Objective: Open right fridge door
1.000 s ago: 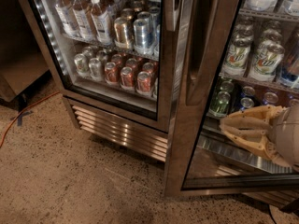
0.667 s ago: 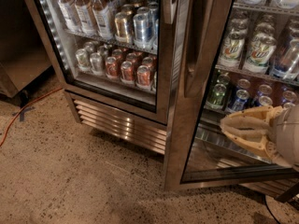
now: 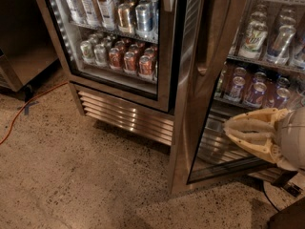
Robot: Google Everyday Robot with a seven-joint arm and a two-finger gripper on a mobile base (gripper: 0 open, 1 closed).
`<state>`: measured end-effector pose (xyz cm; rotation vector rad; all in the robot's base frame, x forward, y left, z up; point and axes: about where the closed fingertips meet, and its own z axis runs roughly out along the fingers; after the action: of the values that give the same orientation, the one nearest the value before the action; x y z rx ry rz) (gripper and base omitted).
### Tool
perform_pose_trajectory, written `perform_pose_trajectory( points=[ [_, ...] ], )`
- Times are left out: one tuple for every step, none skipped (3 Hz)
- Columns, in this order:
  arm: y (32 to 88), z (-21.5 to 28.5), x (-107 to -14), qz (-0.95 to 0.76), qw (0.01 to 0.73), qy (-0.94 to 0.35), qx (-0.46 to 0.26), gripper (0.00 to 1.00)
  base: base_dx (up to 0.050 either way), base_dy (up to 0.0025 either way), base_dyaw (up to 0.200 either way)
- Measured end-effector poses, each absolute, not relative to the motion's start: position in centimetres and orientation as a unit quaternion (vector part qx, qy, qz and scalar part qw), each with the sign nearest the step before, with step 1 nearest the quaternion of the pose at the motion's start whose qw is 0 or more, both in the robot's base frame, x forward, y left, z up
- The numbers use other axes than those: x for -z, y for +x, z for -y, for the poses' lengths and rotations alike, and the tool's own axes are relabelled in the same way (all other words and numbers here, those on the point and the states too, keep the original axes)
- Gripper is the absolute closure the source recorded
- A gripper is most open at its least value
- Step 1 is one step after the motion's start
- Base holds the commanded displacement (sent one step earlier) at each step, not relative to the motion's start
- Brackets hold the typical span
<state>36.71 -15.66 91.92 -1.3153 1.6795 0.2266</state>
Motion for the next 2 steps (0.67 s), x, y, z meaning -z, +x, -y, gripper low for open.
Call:
perform_pose_trajectory(
  points=[
    [36.71,15.66,-91.92,-0.688,0.478,-0.539,-0.093,1.00,-0.050,-0.00005,0.000],
    [36.71,15.65,-91.92,-0.688,0.478,-0.539,-0.093,1.00,-0.050,0.00011,-0.001]
  ],
)
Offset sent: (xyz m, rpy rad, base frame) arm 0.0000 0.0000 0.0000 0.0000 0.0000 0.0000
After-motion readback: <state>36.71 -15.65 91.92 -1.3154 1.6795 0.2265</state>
